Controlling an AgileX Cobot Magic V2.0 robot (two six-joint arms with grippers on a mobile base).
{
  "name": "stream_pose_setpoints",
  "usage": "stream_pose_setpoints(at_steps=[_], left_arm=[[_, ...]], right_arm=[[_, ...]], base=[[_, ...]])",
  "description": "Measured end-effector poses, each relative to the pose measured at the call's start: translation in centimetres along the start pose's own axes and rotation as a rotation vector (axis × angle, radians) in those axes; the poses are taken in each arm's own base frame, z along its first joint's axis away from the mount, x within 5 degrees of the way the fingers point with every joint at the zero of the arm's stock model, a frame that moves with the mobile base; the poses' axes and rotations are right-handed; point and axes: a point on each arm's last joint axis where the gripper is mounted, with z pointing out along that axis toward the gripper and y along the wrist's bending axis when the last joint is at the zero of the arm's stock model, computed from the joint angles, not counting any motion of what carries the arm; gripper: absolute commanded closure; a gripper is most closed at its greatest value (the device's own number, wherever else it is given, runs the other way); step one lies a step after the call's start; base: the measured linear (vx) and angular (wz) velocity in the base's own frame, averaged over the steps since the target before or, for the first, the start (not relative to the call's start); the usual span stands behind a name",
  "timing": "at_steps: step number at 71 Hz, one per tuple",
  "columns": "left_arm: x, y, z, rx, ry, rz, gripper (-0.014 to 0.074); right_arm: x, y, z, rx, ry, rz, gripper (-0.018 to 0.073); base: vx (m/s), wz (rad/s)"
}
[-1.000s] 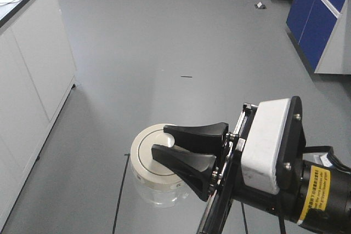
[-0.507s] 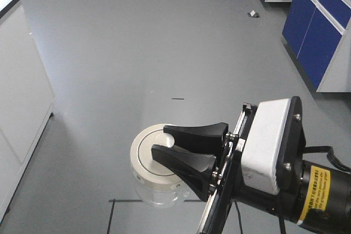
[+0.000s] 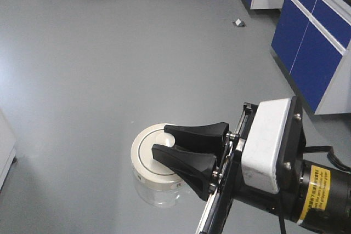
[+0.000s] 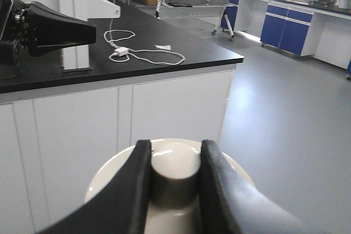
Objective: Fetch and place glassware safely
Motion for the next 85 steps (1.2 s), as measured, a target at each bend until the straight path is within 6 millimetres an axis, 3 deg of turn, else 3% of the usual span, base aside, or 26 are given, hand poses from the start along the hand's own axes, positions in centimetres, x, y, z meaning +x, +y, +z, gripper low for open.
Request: stream_pose_setpoints(at_steps=[85], left_arm=[[0.0, 0.0, 0.0, 0.0, 0.0, 0.0, 0.0603]], right_arm=[[0.02, 0.01, 0.0, -0.001, 0.002, -0.003, 0.056]], base=[[0.59, 0.02]])
